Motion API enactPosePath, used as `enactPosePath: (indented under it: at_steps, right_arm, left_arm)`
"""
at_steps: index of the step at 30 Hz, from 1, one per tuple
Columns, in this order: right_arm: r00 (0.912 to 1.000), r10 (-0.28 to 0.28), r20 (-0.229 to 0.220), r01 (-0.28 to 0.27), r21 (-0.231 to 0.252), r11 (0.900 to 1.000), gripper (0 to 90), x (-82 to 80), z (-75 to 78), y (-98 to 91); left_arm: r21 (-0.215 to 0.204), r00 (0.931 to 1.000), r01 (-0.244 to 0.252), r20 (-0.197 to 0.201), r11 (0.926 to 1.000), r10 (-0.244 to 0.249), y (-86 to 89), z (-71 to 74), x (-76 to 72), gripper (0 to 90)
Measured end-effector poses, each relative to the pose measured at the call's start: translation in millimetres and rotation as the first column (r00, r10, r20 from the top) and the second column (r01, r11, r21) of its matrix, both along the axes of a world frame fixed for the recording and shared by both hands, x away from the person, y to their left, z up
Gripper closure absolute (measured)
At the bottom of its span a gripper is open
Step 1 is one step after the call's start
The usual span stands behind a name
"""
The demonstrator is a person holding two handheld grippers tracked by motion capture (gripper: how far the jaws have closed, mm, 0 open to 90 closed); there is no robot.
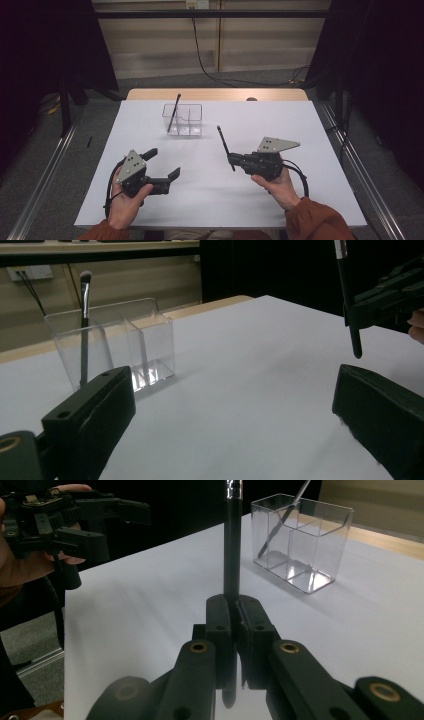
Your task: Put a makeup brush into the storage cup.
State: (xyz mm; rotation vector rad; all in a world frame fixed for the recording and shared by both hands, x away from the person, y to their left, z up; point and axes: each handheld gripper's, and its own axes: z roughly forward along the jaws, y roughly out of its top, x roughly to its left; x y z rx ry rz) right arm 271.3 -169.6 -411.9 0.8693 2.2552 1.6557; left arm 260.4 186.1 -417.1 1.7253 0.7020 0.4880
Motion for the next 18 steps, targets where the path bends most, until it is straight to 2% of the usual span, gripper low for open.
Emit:
enactPosePath:
  at_steps: [9, 13, 18]
  right_arm:
    - [0.9997, 0.021, -0.012, -0.021, 0.012, 0.9997, 84.5, -1.1, -0.5, 8.4]
    - [0.9997, 0.022, -0.010, -0.022, 0.008, 0.9997, 84.5, -1.1, -1.1, 8.8]
    - [0.9997, 0.023, -0.007, -0.023, 0.011, 0.9997, 84.6, -2.0, -0.8, 8.9]
  left_arm:
    - [-0.024, 0.9981, 0.061, 0.004, 0.9978, -0.061, -26.1, 9.8, 4.7, 3.5]
    - [-0.050, 0.9960, 0.089, -0.005, 0.9948, -0.089, -39.0, 13.3, 7.7, 3.5]
    - [-0.054, 0.9913, 0.132, 0.004, 0.9898, -0.132, -55.4, 17.8, 12.8, 4.5]
